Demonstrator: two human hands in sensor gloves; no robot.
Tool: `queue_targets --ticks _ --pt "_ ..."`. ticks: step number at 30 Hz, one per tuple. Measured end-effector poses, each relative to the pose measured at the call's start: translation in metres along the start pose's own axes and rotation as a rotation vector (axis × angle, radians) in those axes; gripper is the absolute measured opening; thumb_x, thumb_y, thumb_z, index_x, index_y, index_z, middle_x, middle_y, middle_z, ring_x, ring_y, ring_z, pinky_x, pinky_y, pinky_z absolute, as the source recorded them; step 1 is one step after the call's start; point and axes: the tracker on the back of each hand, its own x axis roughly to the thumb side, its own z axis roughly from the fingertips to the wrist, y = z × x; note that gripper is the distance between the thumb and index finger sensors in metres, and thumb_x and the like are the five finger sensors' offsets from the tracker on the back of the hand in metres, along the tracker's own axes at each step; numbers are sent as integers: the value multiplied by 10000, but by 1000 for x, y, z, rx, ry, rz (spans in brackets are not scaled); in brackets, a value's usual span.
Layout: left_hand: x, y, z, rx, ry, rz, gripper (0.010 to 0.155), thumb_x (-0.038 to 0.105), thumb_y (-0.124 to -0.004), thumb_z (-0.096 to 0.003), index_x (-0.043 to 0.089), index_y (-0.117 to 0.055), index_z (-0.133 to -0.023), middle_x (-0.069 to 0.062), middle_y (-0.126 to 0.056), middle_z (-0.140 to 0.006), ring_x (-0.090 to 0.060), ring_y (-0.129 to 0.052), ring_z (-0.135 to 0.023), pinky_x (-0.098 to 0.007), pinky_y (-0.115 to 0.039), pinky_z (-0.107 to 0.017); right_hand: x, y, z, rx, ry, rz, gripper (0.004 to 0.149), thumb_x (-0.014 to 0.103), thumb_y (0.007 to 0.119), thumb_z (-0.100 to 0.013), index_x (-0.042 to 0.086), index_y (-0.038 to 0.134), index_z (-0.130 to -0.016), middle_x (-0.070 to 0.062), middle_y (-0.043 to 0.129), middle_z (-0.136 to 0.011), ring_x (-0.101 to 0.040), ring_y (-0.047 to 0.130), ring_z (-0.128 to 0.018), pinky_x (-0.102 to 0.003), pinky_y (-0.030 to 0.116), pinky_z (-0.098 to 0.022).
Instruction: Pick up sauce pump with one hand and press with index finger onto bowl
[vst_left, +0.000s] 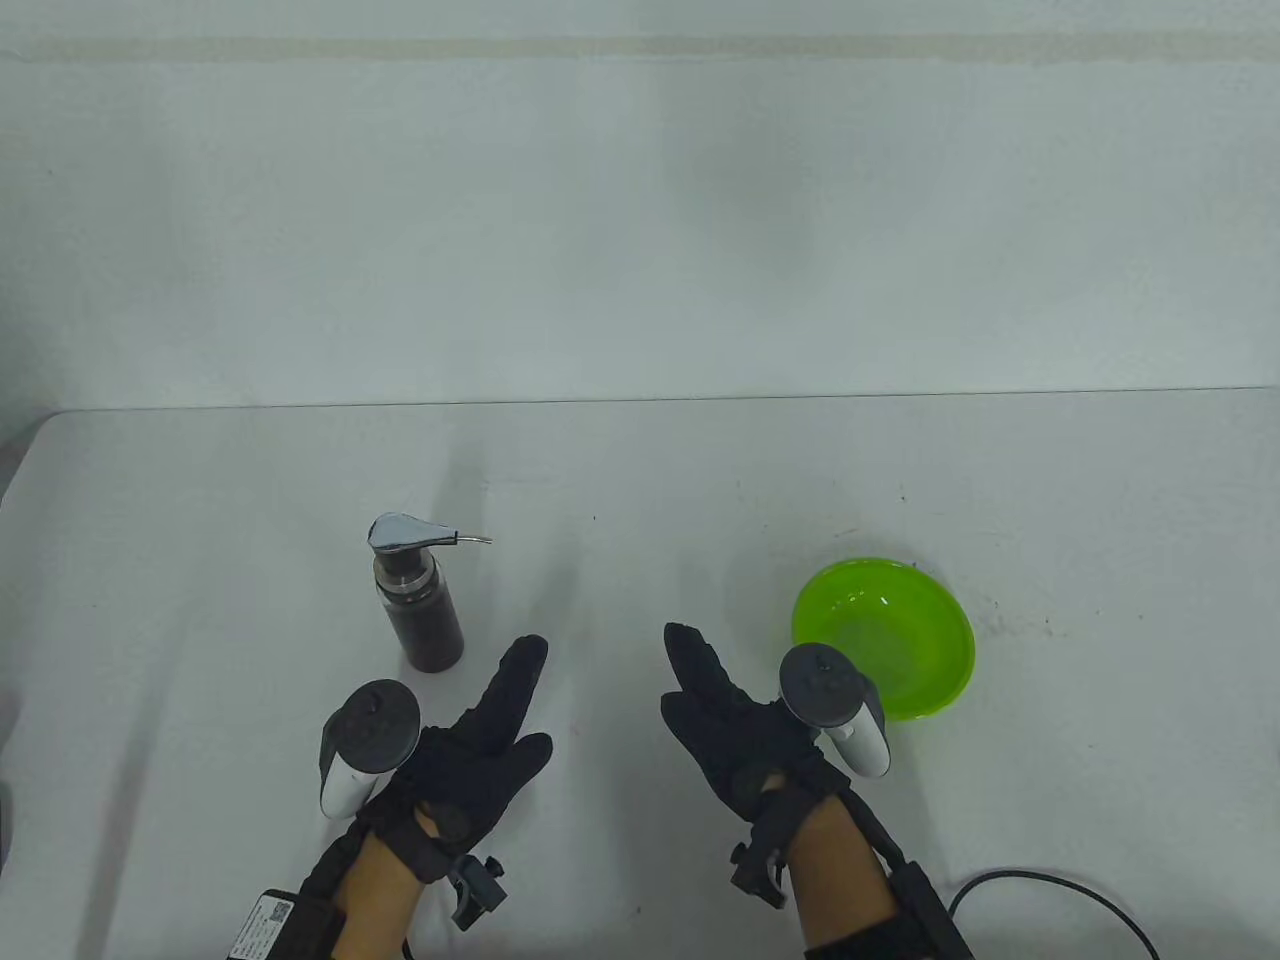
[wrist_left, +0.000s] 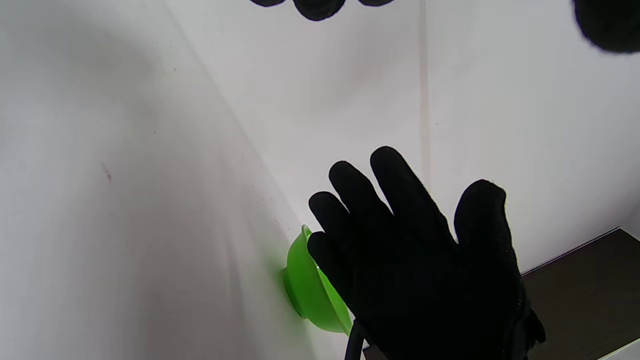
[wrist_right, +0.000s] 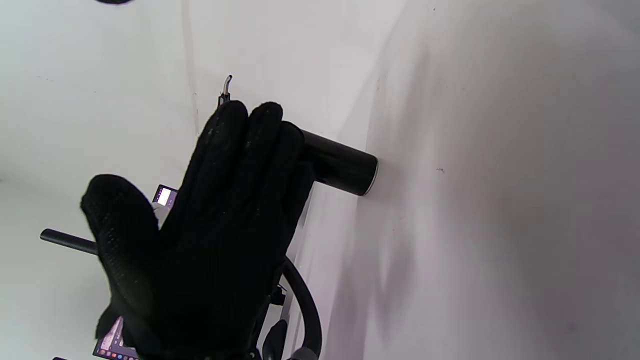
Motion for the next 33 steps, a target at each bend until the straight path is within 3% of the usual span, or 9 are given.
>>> queue_targets --ticks 15,19,22,23,24,25,27,31,33 --pt "3 3 1 19 -3 -6 1039 816 -652 -405 213 -209 -1127 -80 -225 -1201 -401 -207 -1133 -557 -292 -772 -3 -6 1 -32 20 -19 830 748 546 -512 265 156 -1063 -134 124 -1156 -462 110 -1065 -645 172 -709" --pt "4 5 1 27 -6 12 1035 812 -656 -406 214 -215 -1127 -80 -231 -1201 -403 -212 -1133 -558 -297 -772 8 -34 17 -252 73 99 845 726 595 -520 187 231 -1059 -176 201 -1139 -506 144 -1026 -662 165 -670" --pt "7 7 2 34 -17 18 1029 805 -667 -410 218 -224 -1129 -76 -238 -1202 -401 -217 -1135 -558 -301 -772 11 -62 40 -564 146 111 804 642 670 -535 147 298 -1048 -203 222 -1118 -519 117 -999 -660 128 -643" --pt "7 7 2 32 -18 18 1024 801 -674 -411 221 -234 -1131 -76 -246 -1204 -401 -220 -1134 -560 -302 -772 11 -68 47 -668 179 145 751 558 723 -544 143 345 -1043 -210 236 -1111 -526 102 -987 -670 112 -629" --pt "9 8 2 16 -20 12 1025 799 -676 -412 221 -233 -1133 -75 -246 -1205 -400 -215 -1135 -561 -300 -772 10 -73 55 -833 243 218 705 482 755 -536 155 380 -1036 -216 238 -1101 -546 101 -974 -689 117 -616" --pt "10 9 2 6 -20 8 1020 797 -674 -416 224 -229 -1133 -72 -239 -1206 -399 -206 -1134 -560 -295 -772 8 -80 60 -918 280 312 712 471 775 -521 155 391 -1031 -227 250 -1093 -586 140 -958 -716 150 -603" --pt "12 10 2 7 -25 9 1020 795 -678 -416 222 -237 -1136 -71 -247 -1207 -399 -205 -1134 -561 -294 -772 -2 -92 67 -1003 401 378 765 488 783 -519 146 325 -1027 -239 172 -1069 -612 121 -929 -733 172 -593" --pt "15 10 4 9 -42 10 1020 798 -678 -414 223 -245 -1137 -74 -256 -1208 -400 -211 -1135 -562 -297 -772 -34 -118 76 -1026 631 340 883 530 784 -514 108 176 -995 -256 90 -1034 -624 126 -918 -735 216 -607" --pt "16 10 3 7 -46 14 1017 796 -680 -415 223 -252 -1138 -73 -263 -1209 -402 -215 -1135 -565 -301 -772 -52 -124 80 -981 735 327 918 540 786 -515 82 139 -978 -263 76 -1027 -619 158 -929 -731 233 -617"
